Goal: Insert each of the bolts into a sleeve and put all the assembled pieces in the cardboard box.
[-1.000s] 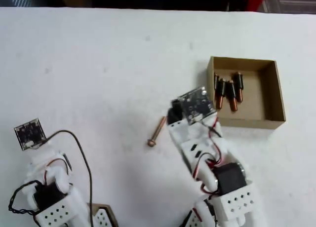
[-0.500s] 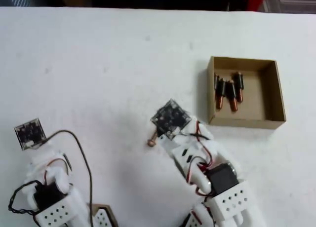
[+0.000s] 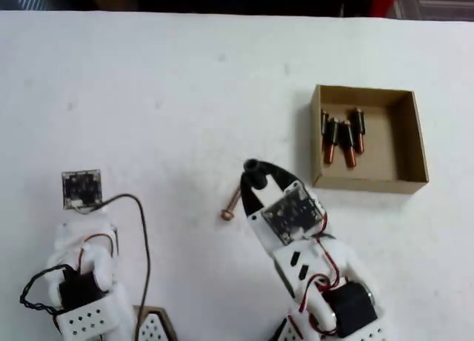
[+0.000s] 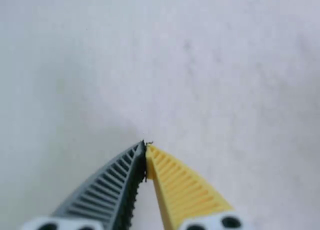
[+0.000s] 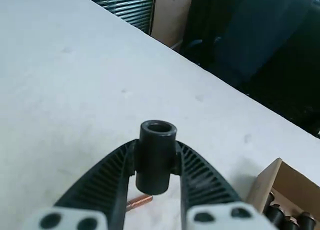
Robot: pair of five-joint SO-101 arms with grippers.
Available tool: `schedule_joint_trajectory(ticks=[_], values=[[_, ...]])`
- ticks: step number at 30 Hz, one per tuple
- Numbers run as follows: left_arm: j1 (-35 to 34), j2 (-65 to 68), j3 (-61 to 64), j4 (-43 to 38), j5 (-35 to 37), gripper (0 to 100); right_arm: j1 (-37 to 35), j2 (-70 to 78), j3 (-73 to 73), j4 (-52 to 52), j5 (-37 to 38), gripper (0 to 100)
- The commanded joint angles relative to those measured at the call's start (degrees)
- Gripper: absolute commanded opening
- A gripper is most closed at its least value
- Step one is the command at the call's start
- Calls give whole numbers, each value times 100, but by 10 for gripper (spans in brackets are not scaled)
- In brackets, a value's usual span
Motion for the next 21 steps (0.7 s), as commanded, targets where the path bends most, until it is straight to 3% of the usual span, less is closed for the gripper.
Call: schedule_joint_trajectory(ticks=[1, 4, 7, 11, 14, 21], values=[[119, -57, -246, -123, -334, 20, 4, -444, 44, 4, -299, 17], [286, -22, -563, 88, -369, 20, 4, -426, 53, 4, -492, 17], [875, -22, -1002, 554, -413, 20, 75, -418, 62, 31, -527, 17], [1604, -13, -1609, 905, -404, 20, 708, -418, 62, 13, -1257, 17], [1912, 101, -1890, 1029, -413, 20, 980, -418, 105, 22, -1389, 17], [2281, 2422, -3042, 914, -387, 20, 1481, -418, 633, -532, -1415, 17]])
